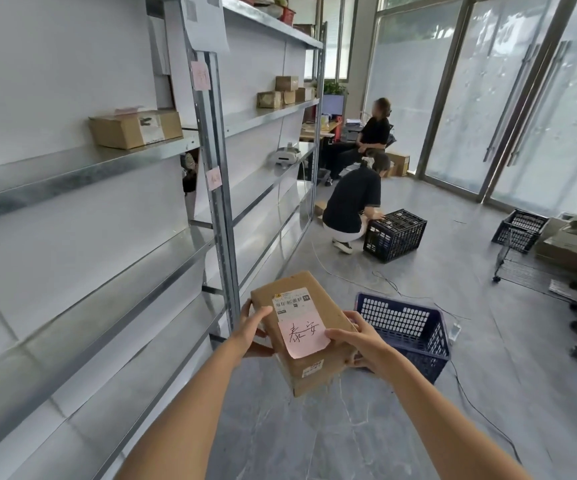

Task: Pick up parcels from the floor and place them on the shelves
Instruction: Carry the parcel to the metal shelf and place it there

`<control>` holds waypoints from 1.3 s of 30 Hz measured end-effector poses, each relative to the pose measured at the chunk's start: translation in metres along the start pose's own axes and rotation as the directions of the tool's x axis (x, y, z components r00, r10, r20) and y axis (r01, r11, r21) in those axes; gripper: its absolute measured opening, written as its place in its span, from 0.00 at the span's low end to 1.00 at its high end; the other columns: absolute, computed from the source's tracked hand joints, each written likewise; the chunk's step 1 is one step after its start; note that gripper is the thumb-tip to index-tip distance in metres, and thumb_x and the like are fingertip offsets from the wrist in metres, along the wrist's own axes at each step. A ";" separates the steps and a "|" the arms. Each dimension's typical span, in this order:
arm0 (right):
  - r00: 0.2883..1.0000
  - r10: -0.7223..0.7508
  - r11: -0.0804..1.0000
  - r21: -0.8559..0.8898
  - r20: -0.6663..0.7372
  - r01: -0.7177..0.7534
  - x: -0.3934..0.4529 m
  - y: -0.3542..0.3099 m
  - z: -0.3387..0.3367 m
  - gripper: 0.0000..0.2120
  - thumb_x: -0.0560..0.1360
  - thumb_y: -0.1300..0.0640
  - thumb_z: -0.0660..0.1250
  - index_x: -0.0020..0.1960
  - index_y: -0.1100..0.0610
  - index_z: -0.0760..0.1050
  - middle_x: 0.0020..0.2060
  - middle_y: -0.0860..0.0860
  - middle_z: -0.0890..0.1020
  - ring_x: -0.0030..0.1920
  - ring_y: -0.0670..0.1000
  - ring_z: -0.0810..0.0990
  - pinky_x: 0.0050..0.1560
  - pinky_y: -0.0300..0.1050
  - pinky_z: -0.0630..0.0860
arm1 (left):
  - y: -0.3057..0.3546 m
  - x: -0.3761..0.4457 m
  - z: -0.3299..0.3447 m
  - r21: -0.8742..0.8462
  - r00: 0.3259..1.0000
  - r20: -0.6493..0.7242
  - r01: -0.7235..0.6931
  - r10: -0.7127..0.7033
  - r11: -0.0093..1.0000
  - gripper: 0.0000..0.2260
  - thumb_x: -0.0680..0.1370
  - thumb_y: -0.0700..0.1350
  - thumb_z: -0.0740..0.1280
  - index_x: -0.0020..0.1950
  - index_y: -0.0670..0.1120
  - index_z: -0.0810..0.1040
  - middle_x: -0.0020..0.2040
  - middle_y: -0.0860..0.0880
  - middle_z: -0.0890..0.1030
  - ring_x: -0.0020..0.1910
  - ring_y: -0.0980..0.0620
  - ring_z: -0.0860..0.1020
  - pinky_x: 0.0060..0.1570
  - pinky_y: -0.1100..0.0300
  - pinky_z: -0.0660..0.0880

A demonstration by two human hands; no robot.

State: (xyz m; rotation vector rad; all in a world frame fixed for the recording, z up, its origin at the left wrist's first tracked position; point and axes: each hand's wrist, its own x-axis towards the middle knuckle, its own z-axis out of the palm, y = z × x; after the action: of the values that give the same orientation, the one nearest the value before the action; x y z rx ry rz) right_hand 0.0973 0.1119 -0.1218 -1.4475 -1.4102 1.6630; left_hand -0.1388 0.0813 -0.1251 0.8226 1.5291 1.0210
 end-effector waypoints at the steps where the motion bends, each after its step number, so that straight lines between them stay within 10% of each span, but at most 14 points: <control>1: 1.000 -0.006 1.000 -0.001 -0.014 0.006 0.014 -0.003 -0.003 0.27 0.69 0.55 0.74 0.64 0.48 0.69 0.52 0.48 0.77 0.49 0.52 0.78 0.39 0.48 0.78 | 0.004 0.011 0.000 -0.027 1.000 -0.014 0.003 -0.004 1.000 0.32 0.69 0.59 0.69 0.70 0.55 0.62 0.60 0.41 0.76 0.57 0.38 0.77 0.56 0.35 0.76; 6: 0.992 -0.017 1.000 -0.007 -0.126 0.016 0.080 -0.012 -0.020 0.24 0.69 0.58 0.74 0.62 0.50 0.71 0.51 0.51 0.76 0.46 0.51 0.77 0.58 0.59 0.77 | 0.022 0.068 0.011 -0.166 0.997 -0.056 0.037 -0.047 0.985 0.22 0.74 0.45 0.70 0.62 0.52 0.62 0.59 0.42 0.72 0.62 0.38 0.73 0.35 0.48 0.83; 11: 0.968 -0.007 0.997 -0.072 -0.250 -0.011 0.160 -0.021 -0.043 0.47 0.58 0.50 0.81 0.70 0.52 0.61 0.62 0.56 0.71 0.61 0.57 0.75 0.62 0.55 0.76 | 0.033 0.129 0.023 -0.117 0.987 -0.148 0.046 -0.063 0.992 0.20 0.74 0.43 0.71 0.58 0.47 0.63 0.62 0.41 0.73 0.59 0.35 0.77 0.48 0.43 0.82; 14: 0.963 0.057 0.997 -0.036 -0.263 -0.069 0.207 -0.033 -0.063 0.38 0.62 0.50 0.80 0.62 0.59 0.61 0.54 0.55 0.72 0.54 0.54 0.75 0.52 0.47 0.75 | 0.041 0.160 0.032 -0.045 0.977 -0.194 0.075 -0.083 0.996 0.23 0.74 0.46 0.71 0.62 0.45 0.63 0.63 0.38 0.74 0.55 0.37 0.80 0.42 0.51 0.83; 18: 0.987 0.039 0.996 -0.075 -0.156 -0.051 0.265 -0.058 -0.080 0.28 0.61 0.43 0.77 0.49 0.60 0.71 0.44 0.53 0.78 0.36 0.48 0.74 0.32 0.39 0.69 | 0.056 0.199 0.037 0.135 0.968 -0.240 0.104 -0.069 0.985 0.35 0.69 0.57 0.72 0.70 0.47 0.62 0.66 0.44 0.75 0.60 0.43 0.77 0.62 0.45 0.75; 21: 0.998 -0.019 0.997 -0.080 -0.065 0.014 0.299 -0.084 -0.081 0.31 0.64 0.50 0.77 0.61 0.61 0.72 0.53 0.54 0.81 0.51 0.54 0.81 0.49 0.51 0.80 | 0.070 0.219 0.035 0.111 0.968 -0.247 0.075 -0.046 0.991 0.28 0.75 0.53 0.68 0.72 0.49 0.65 0.66 0.46 0.75 0.61 0.47 0.74 0.65 0.52 0.70; 26: 0.967 -0.046 0.985 -0.151 0.252 0.086 0.338 -0.123 -0.072 0.42 0.65 0.60 0.78 0.72 0.48 0.60 0.60 0.49 0.73 0.59 0.52 0.74 0.40 0.41 0.75 | 0.090 0.252 0.018 0.053 0.958 -0.278 0.083 -0.065 0.995 0.27 0.75 0.53 0.68 0.72 0.50 0.65 0.68 0.47 0.75 0.65 0.45 0.73 0.71 0.45 0.67; 31: 0.925 -0.141 0.925 -0.286 0.353 0.250 0.394 -0.154 -0.045 0.65 0.43 0.49 0.80 0.75 0.48 0.52 0.68 0.53 0.67 0.70 0.55 0.66 0.70 0.57 0.68 | 0.112 0.288 -0.005 0.050 0.933 -0.353 0.090 -0.067 0.995 0.31 0.74 0.50 0.71 0.73 0.50 0.61 0.68 0.49 0.72 0.68 0.46 0.70 0.66 0.49 0.68; 39: 0.840 -0.144 0.857 -0.359 0.523 0.370 0.479 -0.212 0.027 0.63 0.51 0.62 0.81 0.76 0.52 0.48 0.64 0.53 0.69 0.69 0.58 0.68 0.68 0.60 0.70 | 0.133 0.337 -0.077 0.021 0.847 -0.527 0.094 -0.069 0.995 0.41 0.65 0.46 0.79 0.72 0.47 0.59 0.69 0.46 0.72 0.68 0.46 0.70 0.68 0.48 0.70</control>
State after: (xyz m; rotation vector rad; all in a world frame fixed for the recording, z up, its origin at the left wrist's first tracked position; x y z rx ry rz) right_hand -0.1193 0.5899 -0.1156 -1.0015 -2.2884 1.6448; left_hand -0.2801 0.4235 -0.1294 0.5174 2.0398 1.2143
